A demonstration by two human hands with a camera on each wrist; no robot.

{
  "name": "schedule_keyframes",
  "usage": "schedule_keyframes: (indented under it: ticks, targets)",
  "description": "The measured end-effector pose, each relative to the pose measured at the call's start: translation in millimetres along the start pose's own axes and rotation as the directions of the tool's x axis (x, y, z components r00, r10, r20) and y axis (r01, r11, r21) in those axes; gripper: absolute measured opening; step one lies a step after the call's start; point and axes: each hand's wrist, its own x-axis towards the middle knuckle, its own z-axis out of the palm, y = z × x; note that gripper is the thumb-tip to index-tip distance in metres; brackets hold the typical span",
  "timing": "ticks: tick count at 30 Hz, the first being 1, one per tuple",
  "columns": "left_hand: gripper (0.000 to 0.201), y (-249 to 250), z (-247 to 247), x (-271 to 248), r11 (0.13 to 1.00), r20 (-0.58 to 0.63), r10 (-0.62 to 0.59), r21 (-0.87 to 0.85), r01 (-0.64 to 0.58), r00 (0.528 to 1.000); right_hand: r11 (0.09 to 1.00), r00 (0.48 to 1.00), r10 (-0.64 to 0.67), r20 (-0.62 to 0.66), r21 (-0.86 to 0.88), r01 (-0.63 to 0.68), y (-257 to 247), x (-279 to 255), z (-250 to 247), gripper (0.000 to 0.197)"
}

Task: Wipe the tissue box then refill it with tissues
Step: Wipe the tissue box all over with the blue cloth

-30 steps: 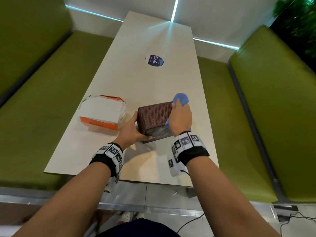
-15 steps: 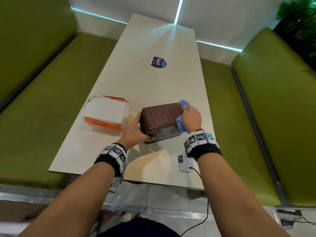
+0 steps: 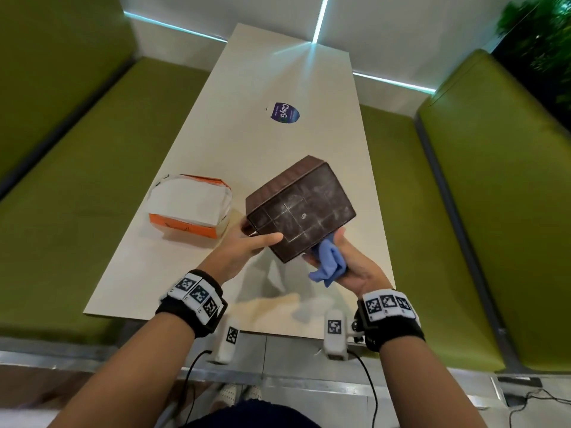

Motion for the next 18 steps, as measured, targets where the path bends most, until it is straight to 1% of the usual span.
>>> schedule_keyframes:
  ticks: [1, 2, 3, 4, 5, 6, 7, 8, 9, 10, 11, 12, 13, 14, 15, 17, 18]
  targets:
    - [0.061, 2.1, 3.2, -0.3, 1.0, 0.041, -0.008, 0.01, 0.007, 0.999, 0.98, 0.997, 0.065, -0.049, -0.185, -0.073, -8.7, 5.6, 15.9, 0.034]
    - [0.058, 5.2, 6.4, -1.1, 1.0, 0.081, -0.006, 0.021, 0.004, 0.997, 0.94, 0.956, 0.253, -0.151, -0.195, -0.28, -20.0, 9.9, 27.2, 0.048]
    - [0.057, 8.6, 8.0, -1.2, 0.999, 0.116, -0.003, 0.034, -0.001, 0.993, 0.92, 0.916, 0.328, -0.231, -0.142, -0.365, -27.2, 6.4, 31.8, 0.056]
    - [0.059, 12.8, 8.7, -1.7, 0.999, 0.153, -0.002, 0.049, -0.006, 0.988, 0.918, 0.908, 0.329, -0.26, -0.137, -0.371, -33.7, 0.5, 36.9, 0.056]
    - [0.065, 16.6, 6.7, -1.8, 0.997, 0.19, 0.0, 0.071, -0.014, 0.982, 0.914, 0.9, 0.319, -0.296, -0.156, -0.375, -40.1, -8.6, 40.5, 0.051]
    - [0.078, 20.3, 3.0, -1.0, 0.996, 0.215, -0.001, 0.084, -0.018, 0.977, 0.914, 0.892, 0.296, -0.341, -0.169, -0.368, -44.3, -1.8, 39.3, 0.046]
    - [0.099, 24.7, -1.4, 0.6, 0.996, 0.21, -0.013, 0.093, -0.006, 0.978, 0.889, 0.864, 0.291, -0.41, -0.217, -0.403, -51.0, -2.1, 44.4, 0.045]
    - [0.119, 30.8, -5.2, 1.9, 0.994, 0.18, -0.029, 0.109, 0.009, 0.983, 0.863, 0.85, 0.267, -0.455, -0.28, -0.421, -53.5, 1.1, 40.8, 0.041]
    - [0.132, 37.0, -7.7, 3.7, 0.988, 0.143, -0.027, 0.157, 0.005, 0.989, 0.834, 0.838, 0.251, -0.484, -0.332, -0.441, -58.5, 3.0, 44.6, 0.03]
    - [0.137, 44.1, -7.8, 5.0, 0.973, 0.126, -0.009, 0.229, -0.02, 0.992, 0.801, 0.832, 0.213, -0.512, -0.396, -0.448, -59.9, 2.5, 42.5, 0.02]
    - [0.137, 49.7, -7.0, 7.1, 0.951, 0.143, 0.008, 0.304, -0.052, 0.99, 0.782, 0.828, 0.217, -0.517, -0.416, -0.464, -61.6, 2.3, 43.2, 0.029]
    - [0.132, 52.9, -5.3, 9.7, 0.93, 0.185, 0.015, 0.358, -0.082, 0.983, 0.764, 0.838, 0.225, -0.497, -0.444, -0.468, -62.9, 3.3, 43.5, 0.043]
    - [0.123, 54.4, -3.5, 12.5, 0.913, 0.236, 0.02, 0.391, -0.114, 0.972, 0.743, 0.84, 0.238, -0.488, -0.465, -0.481, -65.6, 6.2, 47.6, 0.055]
    - [0.113, 54.6, -0.9, 14.4, 0.904, 0.261, 0.032, 0.404, -0.139, 0.965, 0.72, 0.839, 0.231, -0.492, -0.493, -0.488, -66.5, 9.4, 47.3, 0.063]
    - [0.106, 53.6, 0.4, 15.9, 0.903, 0.245, 0.054, 0.402, -0.152, 0.968, 0.71, 0.831, 0.198, -0.521, -0.508, -0.488, -69.6, 10.8, 47.0, 0.072]
    - [0.107, 47.5, -0.6, 18.7, 0.915, 0.144, 0.103, 0.373, -0.151, 0.984, 0.671, 0.801, 0.068, -0.594, -0.568, -0.478, -79.1, 10.9, 48.9, 0.091]
    - [0.11, 43.8, -2.4, 20.0, 0.92, 0.092, 0.122, 0.362, -0.147, 0.988, 0.633, 0.761, -0.006, -0.649, -0.591, -0.499, -84.2, 10.7, 49.5, 0.096]
